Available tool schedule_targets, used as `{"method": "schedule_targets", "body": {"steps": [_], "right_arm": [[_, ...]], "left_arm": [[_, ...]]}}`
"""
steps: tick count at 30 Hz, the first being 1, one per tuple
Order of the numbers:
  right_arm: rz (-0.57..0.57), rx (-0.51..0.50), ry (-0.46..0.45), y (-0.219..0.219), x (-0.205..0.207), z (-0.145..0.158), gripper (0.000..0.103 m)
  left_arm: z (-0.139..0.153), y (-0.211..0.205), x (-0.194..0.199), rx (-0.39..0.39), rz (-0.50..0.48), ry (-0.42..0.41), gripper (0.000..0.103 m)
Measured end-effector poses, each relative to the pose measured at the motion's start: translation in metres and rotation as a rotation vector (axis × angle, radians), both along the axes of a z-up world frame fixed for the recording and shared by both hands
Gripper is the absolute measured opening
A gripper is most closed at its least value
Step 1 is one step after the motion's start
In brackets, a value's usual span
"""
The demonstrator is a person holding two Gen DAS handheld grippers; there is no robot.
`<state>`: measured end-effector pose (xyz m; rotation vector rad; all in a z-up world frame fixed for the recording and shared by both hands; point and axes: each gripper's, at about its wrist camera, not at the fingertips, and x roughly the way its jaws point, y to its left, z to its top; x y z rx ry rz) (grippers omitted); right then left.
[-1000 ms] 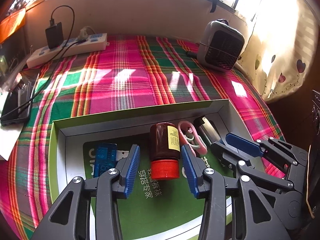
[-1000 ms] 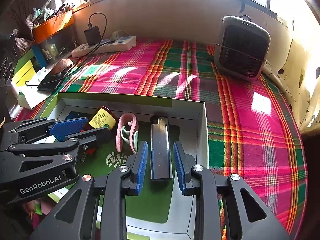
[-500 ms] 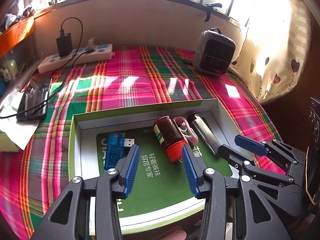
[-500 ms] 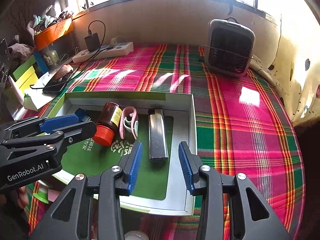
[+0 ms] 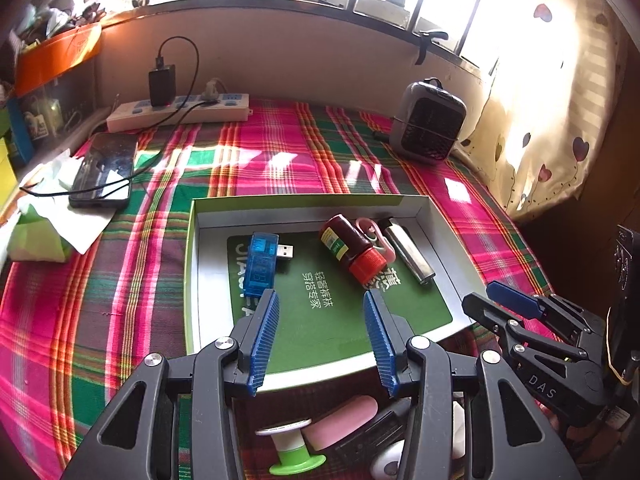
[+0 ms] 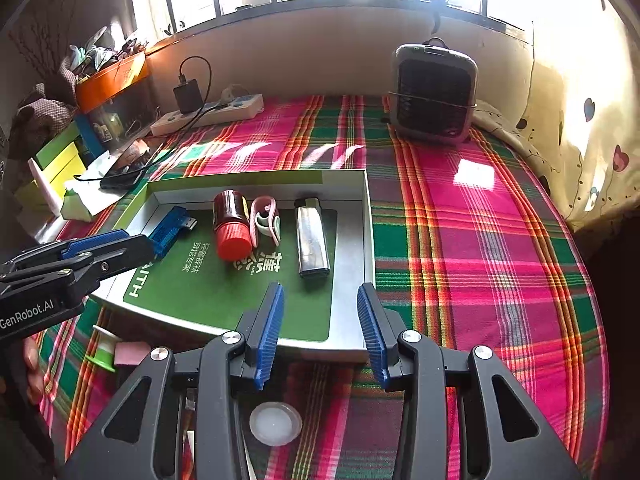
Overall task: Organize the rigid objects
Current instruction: 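Withdraw both tools from the box toward the remaining items, then close the right tool on the white charger plug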
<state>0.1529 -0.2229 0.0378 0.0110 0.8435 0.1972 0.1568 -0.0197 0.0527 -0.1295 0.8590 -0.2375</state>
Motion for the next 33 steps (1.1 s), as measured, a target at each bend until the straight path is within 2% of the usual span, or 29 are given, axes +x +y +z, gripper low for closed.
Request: {"method": "schedule_targets", "body": {"steps": [10,23,33], "right_arm": [[-0.024,0.046,-0.023,-0.017,-0.036,0.008,0.04],[0.108,0.124,0.006,-0.003,-0.079,-0.006,0.04],[0.189,0.098,0.023,0.02,-0.092,-0.017,0.04]], "left_arm": [[0.009,0.033,-0.032,-0.035,0.058,-0.045,0.043],[-0.008,0.058,-0.064,-0.069,0.078,-0.018,0.044],[-0.024,0.07,-0.078,-0.085,0.089,0.02,0.044]]}}
